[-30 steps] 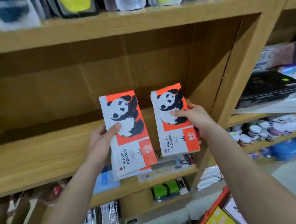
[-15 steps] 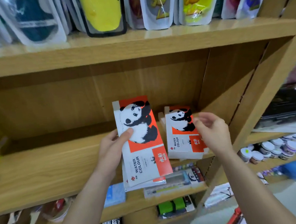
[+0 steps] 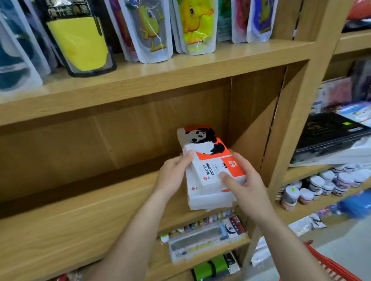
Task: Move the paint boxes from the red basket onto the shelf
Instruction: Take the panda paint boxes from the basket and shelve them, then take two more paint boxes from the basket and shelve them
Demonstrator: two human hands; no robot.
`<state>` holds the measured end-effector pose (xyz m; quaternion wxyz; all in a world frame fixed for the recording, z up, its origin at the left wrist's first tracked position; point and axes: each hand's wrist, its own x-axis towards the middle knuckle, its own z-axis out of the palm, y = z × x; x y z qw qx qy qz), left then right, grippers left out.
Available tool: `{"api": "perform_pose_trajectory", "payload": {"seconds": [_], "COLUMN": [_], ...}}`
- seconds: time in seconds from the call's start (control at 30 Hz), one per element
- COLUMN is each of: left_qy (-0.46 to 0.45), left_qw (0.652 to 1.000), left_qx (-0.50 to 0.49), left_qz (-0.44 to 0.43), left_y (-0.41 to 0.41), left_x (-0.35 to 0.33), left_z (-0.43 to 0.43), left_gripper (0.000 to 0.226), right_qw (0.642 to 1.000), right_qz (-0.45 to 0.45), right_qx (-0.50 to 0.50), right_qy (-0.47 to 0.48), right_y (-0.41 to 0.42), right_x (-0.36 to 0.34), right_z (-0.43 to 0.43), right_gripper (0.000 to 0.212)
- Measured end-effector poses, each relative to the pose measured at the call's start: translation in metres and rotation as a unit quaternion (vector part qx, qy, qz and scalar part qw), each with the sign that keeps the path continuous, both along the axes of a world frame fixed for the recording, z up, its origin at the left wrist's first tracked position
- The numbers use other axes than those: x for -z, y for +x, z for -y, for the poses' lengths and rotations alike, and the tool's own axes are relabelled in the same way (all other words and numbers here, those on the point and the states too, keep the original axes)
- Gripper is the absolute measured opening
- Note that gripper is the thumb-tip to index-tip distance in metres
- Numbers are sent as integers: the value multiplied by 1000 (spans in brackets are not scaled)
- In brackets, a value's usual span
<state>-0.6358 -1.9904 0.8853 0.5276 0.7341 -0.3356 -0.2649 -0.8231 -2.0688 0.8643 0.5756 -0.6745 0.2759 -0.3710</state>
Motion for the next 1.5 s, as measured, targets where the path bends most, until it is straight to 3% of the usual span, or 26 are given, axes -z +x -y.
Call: {"api": "perform_pose_trajectory", "payload": {"seconds": [0.17, 0.23, 0.3, 0.33, 0.43, 0.53, 0.63, 0.87, 0.93, 1.0, 1.1, 1.2, 1.33, 1.43, 1.5], "left_qy": [-14, -18, -33, -48, -77, -71, -15, 57, 43, -37, -85, 0, 174, 200, 199], "left_qw": [993, 991, 990, 990, 989, 991, 993, 980, 979, 977, 944, 913, 870, 863, 872], "left_qx": [16, 46, 54, 53, 57, 78, 109, 185, 161, 133, 217, 347, 420, 406, 364], "left_qz": [-120, -123, -124, -125, -114, -83, -30, 52, 121, 163, 236, 217, 191, 226, 259], "left_y": [-24, -46, -60, -64, -57, -45, -45, -21, -28, -51, -116, -187, -249, -271, -278], "left_x": [61, 78, 85, 86, 83, 81, 82, 74, 85, 105, 155, 233, 354, 424, 459], "left_z": [-56, -58, -41, -29, 13, 53, 76, 85, 64, 26, -17, -20, 1, 19, 33], "left_gripper": [106, 90, 59, 55, 63, 71, 90, 106, 86, 53, 30, 28, 41, 58, 64], "right_qw": [999, 997, 993, 991, 983, 964, 950, 943, 939, 927, 887, 834, 794, 803, 810], "right_qz": [-13, -29, -42, -47, -87, -157, -182, -185, -214, -250, -321, -398, -448, -454, -470], "right_qx": [37, 31, 29, 43, 99, 168, 238, 237, 241, 269, 331, 349, 292, 246, 240], "right_qy": [-20, -66, -111, -118, -126, -137, -86, -145, -117, -80, 13, 156, 288, 297, 255], "right_y": [-10, -12, -9, -6, 6, 14, 8, -42, -71, -109, -183, -255, -305, -309, -307], "right_x": [31, 53, 66, 67, 60, 68, 83, 118, 137, 163, 224, 296, 391, 457, 494], "right_z": [-18, -34, -38, -31, 6, 41, 43, 8, -1, -14, -38, -67, -90, -86, -69], "right_gripper": [75, 82, 71, 63, 47, 55, 59, 45, 47, 46, 40, 44, 46, 27, 44]}}
